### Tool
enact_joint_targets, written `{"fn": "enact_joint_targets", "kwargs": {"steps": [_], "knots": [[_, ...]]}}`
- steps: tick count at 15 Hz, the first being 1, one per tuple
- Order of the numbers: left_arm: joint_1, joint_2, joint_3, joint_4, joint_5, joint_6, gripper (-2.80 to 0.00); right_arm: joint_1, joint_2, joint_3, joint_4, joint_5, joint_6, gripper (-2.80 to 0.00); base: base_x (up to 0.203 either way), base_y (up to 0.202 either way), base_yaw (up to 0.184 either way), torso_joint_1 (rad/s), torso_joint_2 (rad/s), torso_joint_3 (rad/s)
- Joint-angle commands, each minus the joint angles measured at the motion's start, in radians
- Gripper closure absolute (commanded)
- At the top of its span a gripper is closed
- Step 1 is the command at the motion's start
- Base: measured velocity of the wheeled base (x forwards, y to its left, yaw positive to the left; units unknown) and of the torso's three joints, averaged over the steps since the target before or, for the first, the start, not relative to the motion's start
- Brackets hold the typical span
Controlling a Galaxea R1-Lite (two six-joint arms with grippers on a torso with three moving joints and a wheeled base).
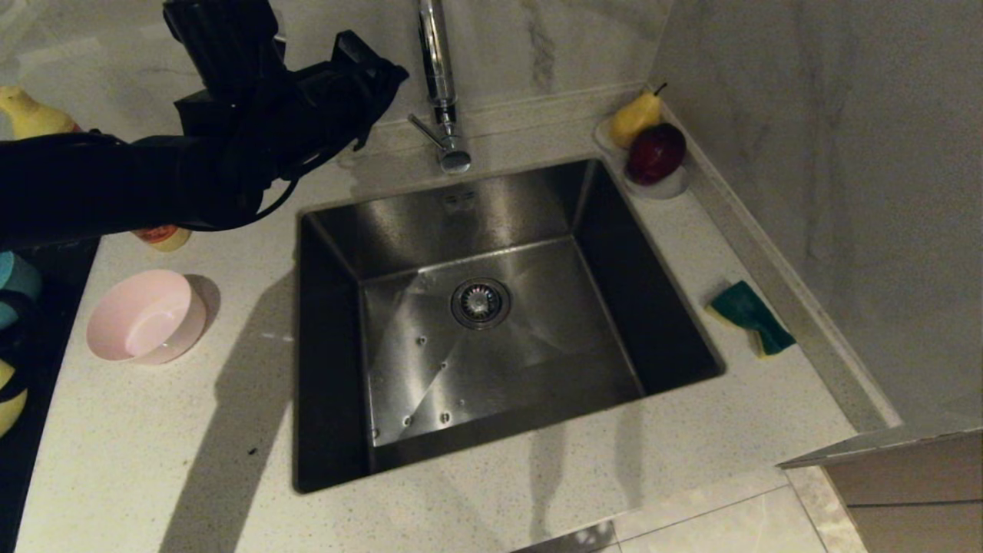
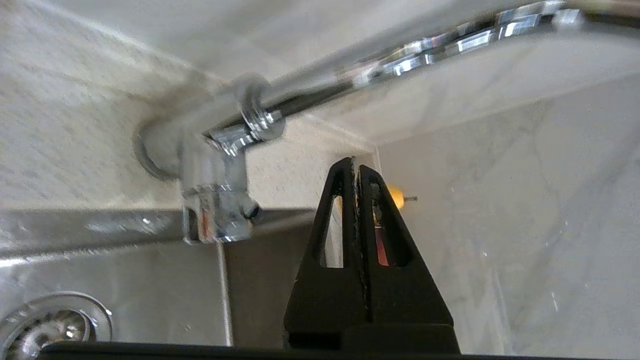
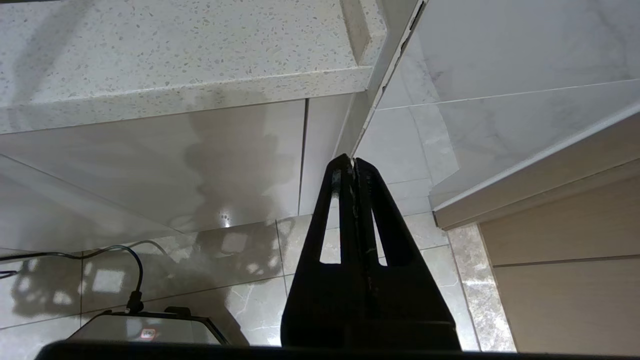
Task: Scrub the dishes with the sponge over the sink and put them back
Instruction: Place the bowl on the bowl
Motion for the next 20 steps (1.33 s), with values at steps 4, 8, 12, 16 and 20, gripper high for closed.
{"fn": "enact_joint_targets", "kwargs": {"steps": [4, 8, 12, 16, 20], "knots": [[0.001, -0.114, 0.091, 0.011, 0.065, 0.025, 0.0, 0.0, 0.0, 0.0, 0.0, 0.0, -0.001, 0.0, 0.0, 0.0, 0.0, 0.0, 0.0, 0.0], [0.01, -0.385, 0.371, 0.038, 0.118, 0.245, 0.0, 0.001, 0.0, 0.0, 0.0, 0.0, -0.001, 0.0, 0.0, 0.0, 0.0, 0.0, 0.0, 0.0], [0.012, -0.666, 0.638, 0.054, 0.341, 0.481, 0.0, 0.0, 0.0, 0.0, 0.0, 0.0, -0.001, 0.0, 0.0, 0.0, 0.0, 0.0, 0.0, 0.0], [0.021, -1.008, 0.947, 0.067, 0.424, 0.593, 0.0, 0.0, 0.0, 0.0, 0.0, 0.0, -0.001, 0.0, 0.0, 0.0, 0.0, 0.0, 0.0, 0.0], [0.085, -1.333, 1.245, 0.069, 0.52, 0.643, 0.0, 0.0, 0.0, 0.0, 0.0, 0.0, -0.001, 0.0, 0.0, 0.0, 0.0, 0.0, 0.0, 0.0]]}}
